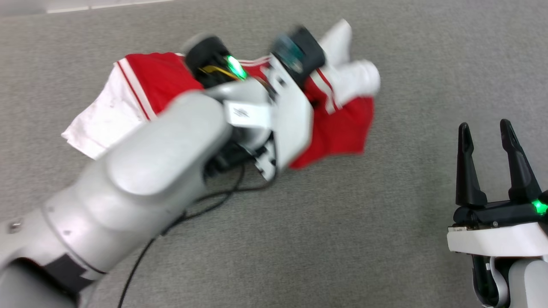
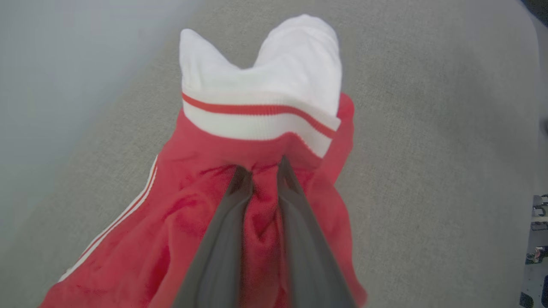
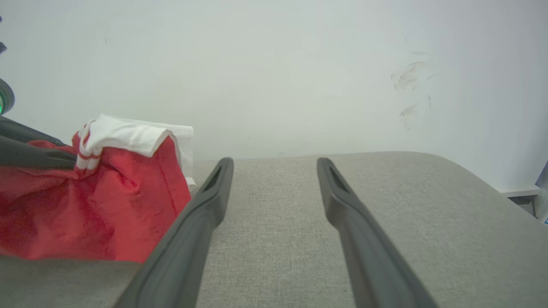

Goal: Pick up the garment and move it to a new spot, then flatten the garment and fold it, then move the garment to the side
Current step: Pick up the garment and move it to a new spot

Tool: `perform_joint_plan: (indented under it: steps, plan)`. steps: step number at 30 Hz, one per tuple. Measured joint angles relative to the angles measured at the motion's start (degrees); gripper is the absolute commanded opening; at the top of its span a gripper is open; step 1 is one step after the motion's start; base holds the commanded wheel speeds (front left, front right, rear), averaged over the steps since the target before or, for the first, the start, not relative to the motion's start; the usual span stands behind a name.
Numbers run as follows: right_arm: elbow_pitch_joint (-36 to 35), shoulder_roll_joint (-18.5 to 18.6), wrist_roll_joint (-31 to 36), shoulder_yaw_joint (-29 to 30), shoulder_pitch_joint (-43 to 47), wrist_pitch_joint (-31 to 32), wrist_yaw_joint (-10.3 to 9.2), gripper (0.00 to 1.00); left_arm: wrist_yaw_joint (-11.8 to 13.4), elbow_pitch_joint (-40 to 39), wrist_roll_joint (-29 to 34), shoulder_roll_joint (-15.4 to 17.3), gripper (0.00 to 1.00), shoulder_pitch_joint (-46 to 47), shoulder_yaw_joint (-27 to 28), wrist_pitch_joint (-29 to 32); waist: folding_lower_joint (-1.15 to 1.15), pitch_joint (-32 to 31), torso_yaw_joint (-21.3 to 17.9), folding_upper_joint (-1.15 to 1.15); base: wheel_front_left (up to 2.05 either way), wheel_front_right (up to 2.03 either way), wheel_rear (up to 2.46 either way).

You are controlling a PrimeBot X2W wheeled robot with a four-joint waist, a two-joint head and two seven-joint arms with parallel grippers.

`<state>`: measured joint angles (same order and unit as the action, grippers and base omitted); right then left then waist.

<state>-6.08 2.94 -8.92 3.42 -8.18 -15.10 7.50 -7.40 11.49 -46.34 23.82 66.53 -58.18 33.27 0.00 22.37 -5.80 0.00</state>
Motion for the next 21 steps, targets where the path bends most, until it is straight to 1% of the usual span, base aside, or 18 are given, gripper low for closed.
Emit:
perform_joint_plan:
  steps: [6,9,12,15,16,17,18,21]
  plan:
    - [-0.1,0.0,-1.0,0.1,-0.1,0.0,0.0,1.0,0.0,5.9,-1.3,-6.0,0.0,0.4,-12.0,-4.4,0.0,1.7,-2.6,0.0,0.0,0.0,0.0]
    - [-0.1,0.0,-1.2,0.2,-0.3,0.0,0.0,1.0,0.0,8.2,-2.1,-8.9,0.0,-1.7,-14.4,-5.8,0.0,2.4,-3.3,0.0,0.0,0.0,0.0]
    - [-0.1,0.0,-1.3,0.2,-0.3,0.0,0.0,1.0,0.0,9.5,-2.1,-11.6,0.0,-4.8,-15.1,-6.2,0.0,2.6,-3.4,0.0,0.0,0.0,0.0]
    - [0.1,0.0,-1.3,0.5,-0.4,0.0,0.0,1.0,0.1,9.4,0.0,-13.4,0.0,-7.9,-15.1,-5.5,0.0,2.3,-3.2,0.0,0.0,0.0,0.0]
    - [0.2,0.0,-1.2,0.6,-0.4,0.0,0.0,1.0,0.1,9.4,0.4,-13.9,0.13,-8.5,-15.1,-6.2,0.0,2.1,-3.1,0.0,0.0,0.0,0.0]
    - [0.3,0.0,-1.1,0.7,-0.4,0.0,0.0,1.0,0.1,9.5,0.8,-14.1,1.0,-8.7,-15.2,-7.0,0.0,1.8,-2.9,0.0,0.0,0.0,0.0]
    - [0.3,0.0,-1.0,0.8,-0.4,0.0,0.0,1.0,0.1,9.6,1.3,-14.3,1.0,-8.7,-15.2,-8.2,0.0,1.5,-2.7,0.0,0.0,0.0,0.0]
    - [0.5,0.0,-0.2,1.0,0.0,0.0,0.0,1.0,0.0,10.4,0.7,-15.1,1.0,-8.4,-15.2,-14.4,0.0,0.3,-1.9,0.0,0.0,0.0,0.0]
